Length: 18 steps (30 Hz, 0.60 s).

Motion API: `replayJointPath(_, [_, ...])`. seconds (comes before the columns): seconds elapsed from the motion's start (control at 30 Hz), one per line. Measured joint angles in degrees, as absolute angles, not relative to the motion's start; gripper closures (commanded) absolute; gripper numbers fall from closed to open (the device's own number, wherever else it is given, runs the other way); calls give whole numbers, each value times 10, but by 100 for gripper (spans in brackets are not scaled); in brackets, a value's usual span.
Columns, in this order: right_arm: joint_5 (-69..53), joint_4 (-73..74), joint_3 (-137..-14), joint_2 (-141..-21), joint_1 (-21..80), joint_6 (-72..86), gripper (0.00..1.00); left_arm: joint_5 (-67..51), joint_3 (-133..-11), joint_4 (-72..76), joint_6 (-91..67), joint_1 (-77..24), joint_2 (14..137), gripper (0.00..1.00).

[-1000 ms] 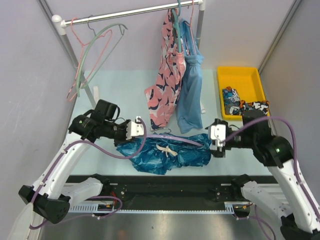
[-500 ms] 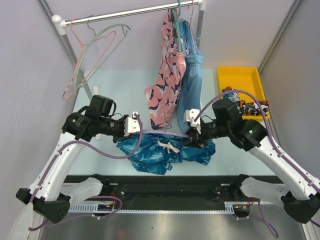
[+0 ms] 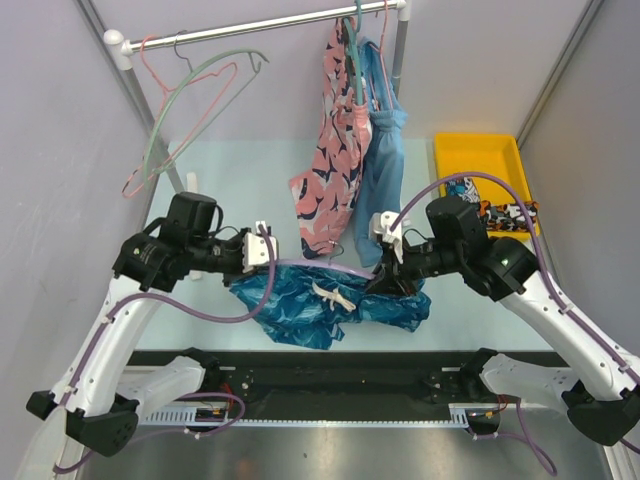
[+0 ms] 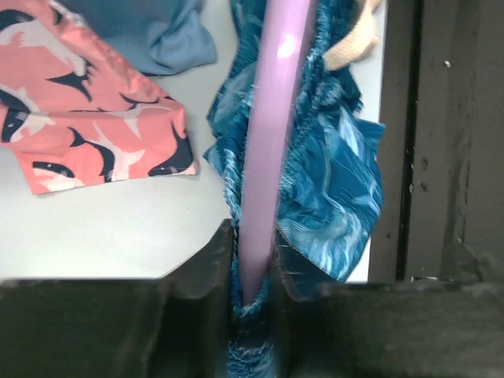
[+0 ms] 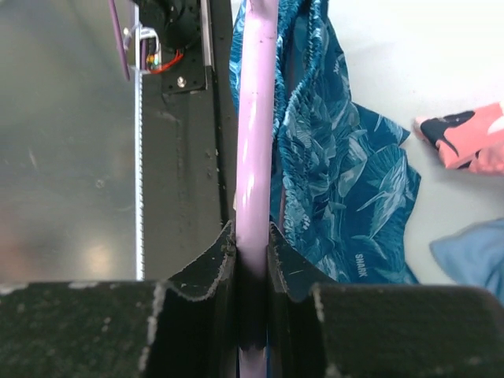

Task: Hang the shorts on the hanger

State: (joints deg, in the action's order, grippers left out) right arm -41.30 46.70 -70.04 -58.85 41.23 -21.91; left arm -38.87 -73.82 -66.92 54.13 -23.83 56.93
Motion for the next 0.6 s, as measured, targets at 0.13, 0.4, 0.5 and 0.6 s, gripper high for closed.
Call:
replayJointPath(0.13, [-405,465,-711,-589,411,-161,100,-385,-739,-627,488,-225,568,18])
replayJointPath(0.4, [-330,429,-765,-624,412,-8,100,-357,-789,-475,302,-127,545,0])
replayJointPath(0.5, [-287,401,-771,-639,412,46,100,-332,-795,-407,236,-99,518,0])
replayJointPath(0.6, [-242,380,-791,-655,412,87,100,-304,-795,-349,183,-96,488,0])
